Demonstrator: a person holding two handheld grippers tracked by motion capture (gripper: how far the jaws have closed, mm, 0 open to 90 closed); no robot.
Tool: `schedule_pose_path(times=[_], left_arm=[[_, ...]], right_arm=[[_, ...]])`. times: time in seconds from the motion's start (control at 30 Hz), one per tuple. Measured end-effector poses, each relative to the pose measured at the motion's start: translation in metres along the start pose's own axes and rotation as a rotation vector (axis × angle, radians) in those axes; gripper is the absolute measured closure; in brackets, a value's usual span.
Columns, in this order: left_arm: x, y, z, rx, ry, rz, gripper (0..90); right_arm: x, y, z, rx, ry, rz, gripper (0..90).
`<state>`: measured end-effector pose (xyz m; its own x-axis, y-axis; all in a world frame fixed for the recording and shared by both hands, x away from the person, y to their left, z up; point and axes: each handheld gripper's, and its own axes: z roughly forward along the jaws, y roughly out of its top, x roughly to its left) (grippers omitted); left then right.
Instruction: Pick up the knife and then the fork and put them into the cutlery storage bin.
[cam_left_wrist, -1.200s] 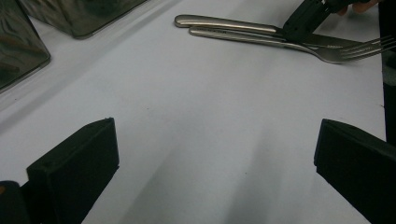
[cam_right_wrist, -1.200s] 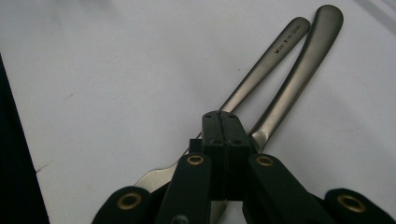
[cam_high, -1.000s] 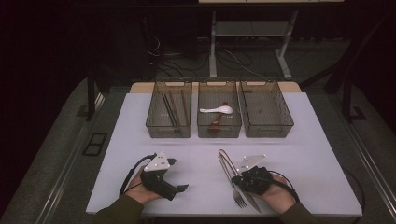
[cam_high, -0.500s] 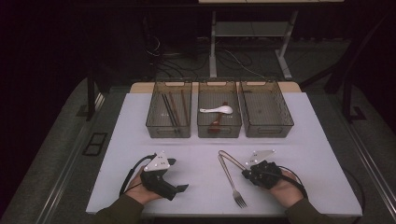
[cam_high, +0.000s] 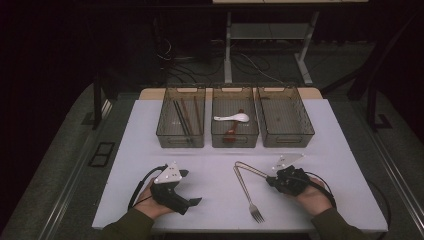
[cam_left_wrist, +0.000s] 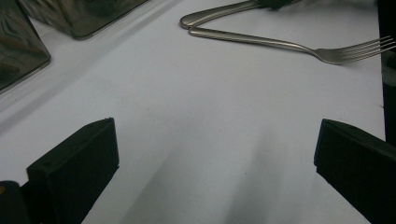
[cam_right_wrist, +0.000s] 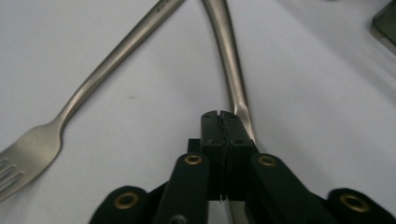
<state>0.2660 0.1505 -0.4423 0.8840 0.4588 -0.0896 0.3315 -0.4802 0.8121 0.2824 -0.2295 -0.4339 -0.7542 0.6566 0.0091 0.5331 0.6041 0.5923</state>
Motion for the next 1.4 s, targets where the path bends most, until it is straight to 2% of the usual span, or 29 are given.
schedule_pose_path(times=[0.1, 0.23, 0.33, 0.5, 0.7, 0.83, 0.9, 0.93, 0.97, 1.07, 1.13, 1.17, 1.33, 1.4], left_arm=[[0.001, 0.0, 0.001, 0.001, 0.002, -0.004, 0.0], [0.0, 0.0, 0.001, 0.003, 0.002, -0.005, 0.0], [0.0, 0.0, 0.001, 0.001, 0.003, -0.007, 0.0], [0.001, -0.001, 0.002, 0.0, 0.002, -0.009, 0.0], [0.002, -0.001, 0.001, 0.003, 0.001, -0.006, 0.0], [0.001, -0.001, 0.001, 0.002, 0.0, -0.006, 0.0], [0.001, -0.001, 0.001, 0.0, 0.0, -0.007, 0.0], [0.0, -0.001, 0.001, 0.0, -0.001, -0.006, 0.0], [0.0, -0.001, 0.001, 0.001, -0.001, -0.004, 0.0], [0.0, -0.001, 0.001, -0.002, -0.002, -0.007, 0.0], [0.0, -0.001, 0.001, -0.002, -0.002, -0.007, 0.0], [0.0, -0.001, 0.001, -0.003, -0.003, -0.006, 0.0], [0.0, -0.001, 0.002, -0.009, -0.005, -0.014, 0.0], [0.0, -0.001, 0.002, -0.009, -0.005, -0.013, 0.0]], right_arm=[[-0.005, 0.006, -0.009, -0.019, 0.035, 0.011, 72.9], [-0.011, 0.017, -0.013, 0.009, 0.043, 0.004, 61.8], [-0.019, 0.029, -0.01, 0.069, 0.069, 0.005, 54.7], [-0.026, 0.048, -0.004, 0.138, 0.056, -0.011, 51.0], [-0.029, 0.067, 0.014, 0.288, 0.08, -0.099, 54.8], [-0.025, 0.077, 0.023, 0.381, 0.075, -0.14, 59.3], [-0.021, 0.08, 0.025, 0.404, 0.069, -0.14, 61.2], [-0.021, 0.081, 0.026, 0.418, 0.058, -0.162, 61.8], [-0.02, 0.082, 0.028, 0.426, 0.053, -0.163, 63.7], [-0.017, 0.084, 0.033, 0.457, 0.06, -0.16, 66.8], [-0.016, 0.084, 0.037, 0.475, 0.047, -0.173, 68.2], [-0.017, 0.084, 0.039, 0.482, 0.042, -0.194, 70.7], [-0.014, 0.086, 0.043, 0.512, 0.057, -0.214, 77.2], [-0.013, 0.087, 0.044, 0.522, 0.055, -0.223, 77.3]])
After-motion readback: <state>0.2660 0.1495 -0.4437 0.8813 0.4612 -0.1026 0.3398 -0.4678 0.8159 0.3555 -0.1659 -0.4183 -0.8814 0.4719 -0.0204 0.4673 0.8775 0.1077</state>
